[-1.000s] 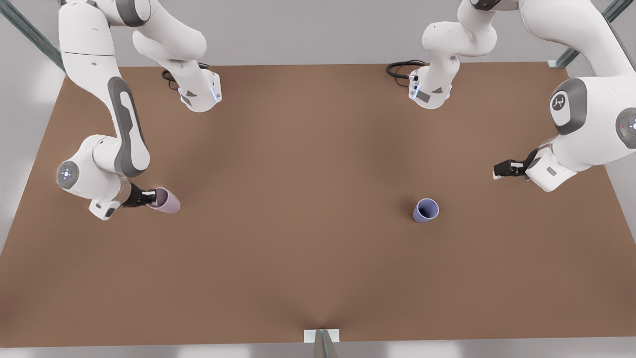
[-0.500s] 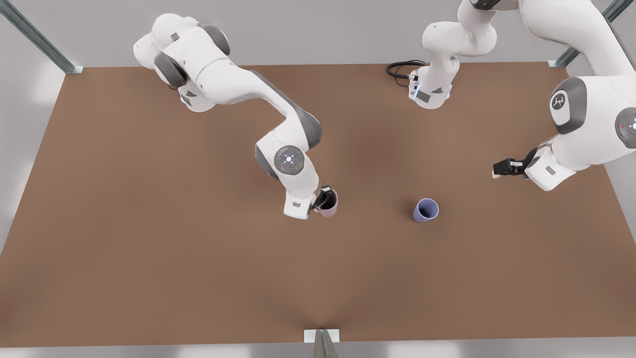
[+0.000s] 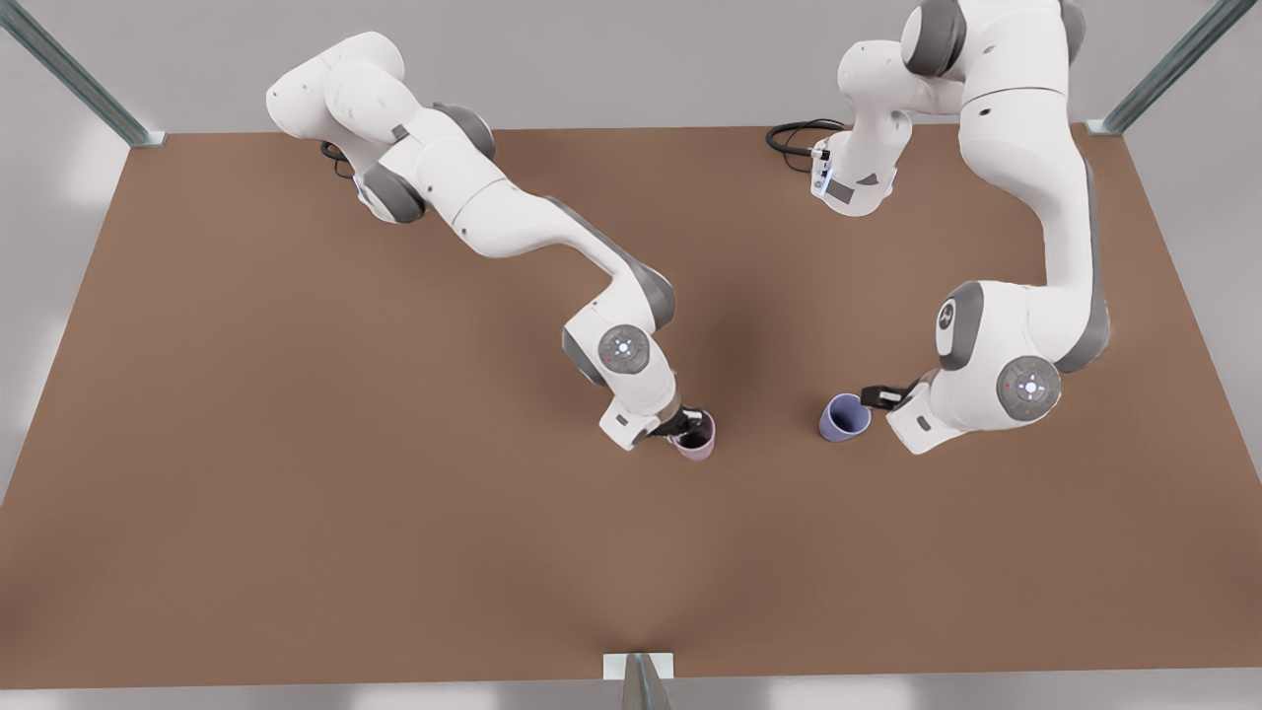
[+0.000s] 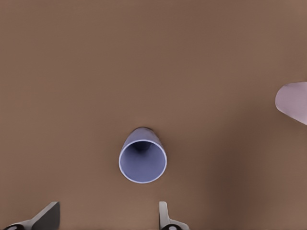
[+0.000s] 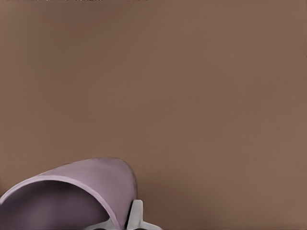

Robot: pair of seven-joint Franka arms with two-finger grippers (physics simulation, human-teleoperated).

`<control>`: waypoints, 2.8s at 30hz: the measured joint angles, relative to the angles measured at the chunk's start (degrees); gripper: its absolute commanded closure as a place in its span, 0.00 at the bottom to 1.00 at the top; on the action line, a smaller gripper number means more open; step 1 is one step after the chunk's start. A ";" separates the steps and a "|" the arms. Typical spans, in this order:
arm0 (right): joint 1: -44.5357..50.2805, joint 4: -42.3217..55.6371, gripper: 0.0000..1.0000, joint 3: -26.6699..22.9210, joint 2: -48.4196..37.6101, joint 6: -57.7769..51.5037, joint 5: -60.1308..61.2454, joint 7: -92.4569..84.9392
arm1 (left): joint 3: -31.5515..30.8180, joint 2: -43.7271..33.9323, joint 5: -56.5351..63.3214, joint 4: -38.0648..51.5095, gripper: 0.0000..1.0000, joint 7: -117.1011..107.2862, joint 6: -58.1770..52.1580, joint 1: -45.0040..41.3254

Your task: Stack the cups, with the pink cup at the bottom and the purple cup at the top

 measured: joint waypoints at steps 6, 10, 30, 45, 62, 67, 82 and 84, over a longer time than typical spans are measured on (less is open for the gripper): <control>0.42 -0.93 0.68 0.05 1.11 2.15 -0.21 6.54 | 0.00 -0.20 -0.01 -8.81 0.00 -0.43 8.29 0.04; 0.45 -1.00 0.65 0.15 1.58 3.11 -0.23 9.86 | 0.20 -0.13 -0.01 -14.48 0.00 -0.58 14.03 0.46; -37.54 -29.80 0.00 -4.69 -48.16 -26.37 -4.24 -3.52 | -0.09 3.27 -0.37 -20.01 0.79 -1.27 26.37 0.59; -41.48 -37.47 0.00 -4.90 -51.99 -27.11 -1.57 -47.21 | -0.59 5.70 -0.04 14.46 0.79 -6.70 4.71 -5.15; -41.20 -36.24 0.00 -1.72 -51.34 -30.94 -1.87 -47.55 | -4.68 16.66 -3.05 26.57 0.79 -30.23 0.38 -14.87; -41.26 -36.24 0.00 -1.72 -51.33 -31.25 -1.74 -44.93 | -4.69 16.98 -3.21 25.35 0.79 -34.50 1.91 -14.52; -41.08 -36.17 0.00 -1.56 -51.33 -31.54 -1.66 -40.24 | -4.86 18.11 -5.56 22.34 0.79 -41.93 3.25 -14.42; -41.08 -36.16 0.00 -1.56 -51.33 -31.55 -1.66 -39.86 | -4.86 18.26 -5.67 22.29 0.79 -42.52 3.70 -14.42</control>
